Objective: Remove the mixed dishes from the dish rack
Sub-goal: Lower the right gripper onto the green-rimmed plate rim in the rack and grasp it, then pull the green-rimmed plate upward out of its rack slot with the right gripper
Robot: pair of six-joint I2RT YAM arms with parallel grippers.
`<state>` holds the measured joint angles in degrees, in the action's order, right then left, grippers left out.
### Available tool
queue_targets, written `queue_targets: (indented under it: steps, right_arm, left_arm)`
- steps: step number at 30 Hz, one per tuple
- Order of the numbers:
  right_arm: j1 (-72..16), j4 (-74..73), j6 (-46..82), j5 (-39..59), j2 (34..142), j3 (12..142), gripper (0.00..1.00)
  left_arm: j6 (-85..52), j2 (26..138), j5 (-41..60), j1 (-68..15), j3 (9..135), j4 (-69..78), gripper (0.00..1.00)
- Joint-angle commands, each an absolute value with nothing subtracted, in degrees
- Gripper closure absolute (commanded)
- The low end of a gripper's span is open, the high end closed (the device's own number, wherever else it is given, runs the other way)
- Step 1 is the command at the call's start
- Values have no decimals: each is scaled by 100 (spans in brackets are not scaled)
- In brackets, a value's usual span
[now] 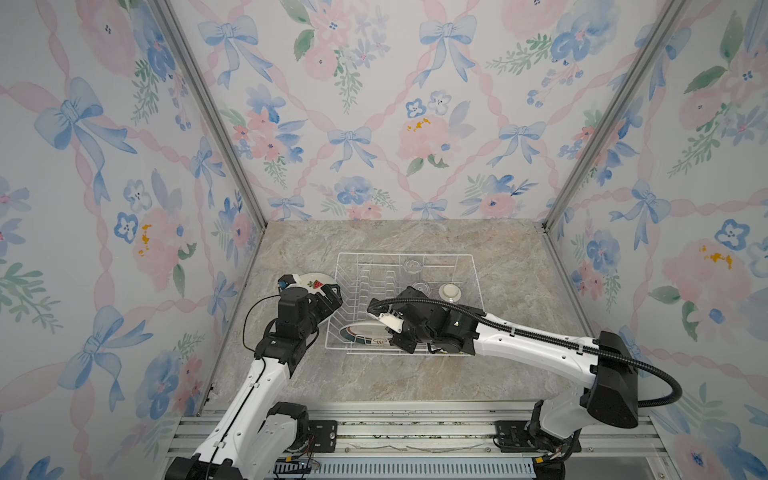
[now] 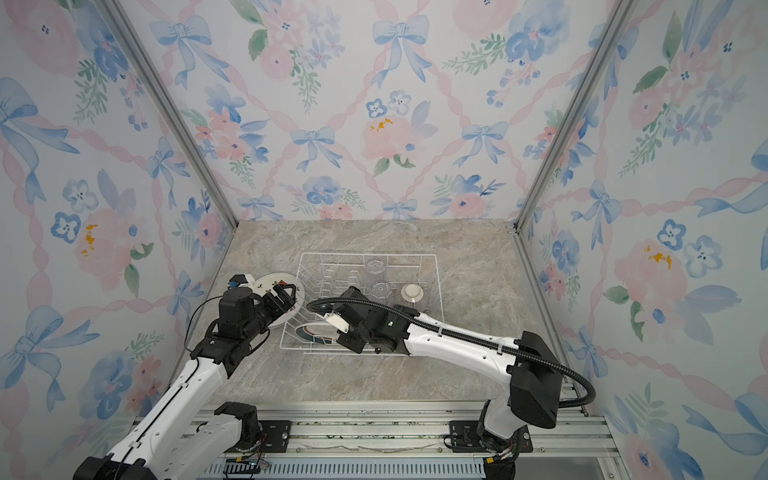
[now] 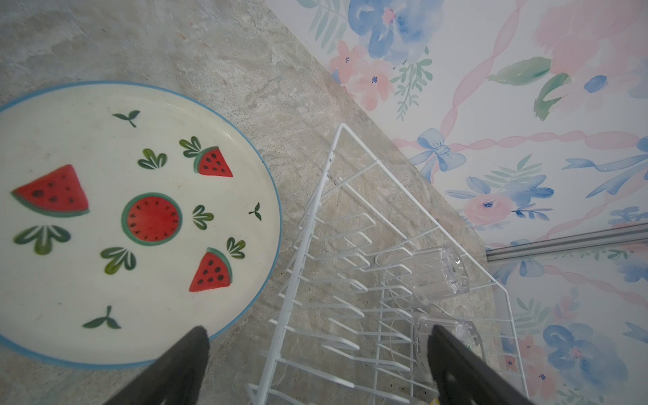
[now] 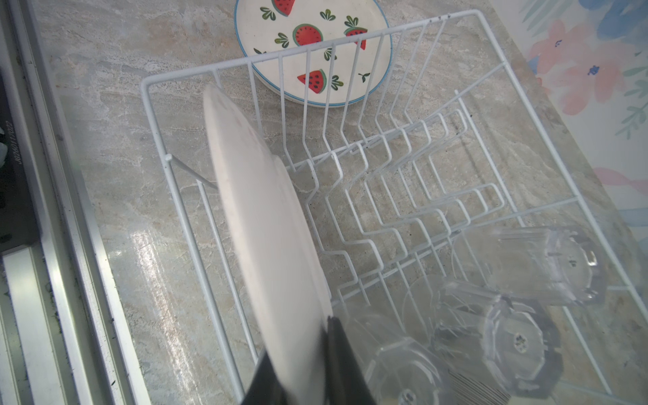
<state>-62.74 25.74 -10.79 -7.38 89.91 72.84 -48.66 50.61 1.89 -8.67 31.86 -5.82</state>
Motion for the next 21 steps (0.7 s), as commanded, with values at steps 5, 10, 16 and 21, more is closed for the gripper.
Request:
queue_targets:
  steps: [5,10,16,21]
  right_arm:
    - [-6273,2318,-518,-621,8827,7193,100]
    - [-6270,2234,-497,-694,8737,7169,100]
    - [-6273,2060,-452,-848,8601,7078,100]
    - [-6266,1862,-432,-973,8410,6967,100]
  left_arm:
    - [-4798,5106,105,-896,3314,-503,2]
    - [-4790,5100,79,-896,3316,-510,2]
    - [-4786,5106,37,-893,3345,-509,2]
    - [-4772,5106,0,-895,3377,-502,2]
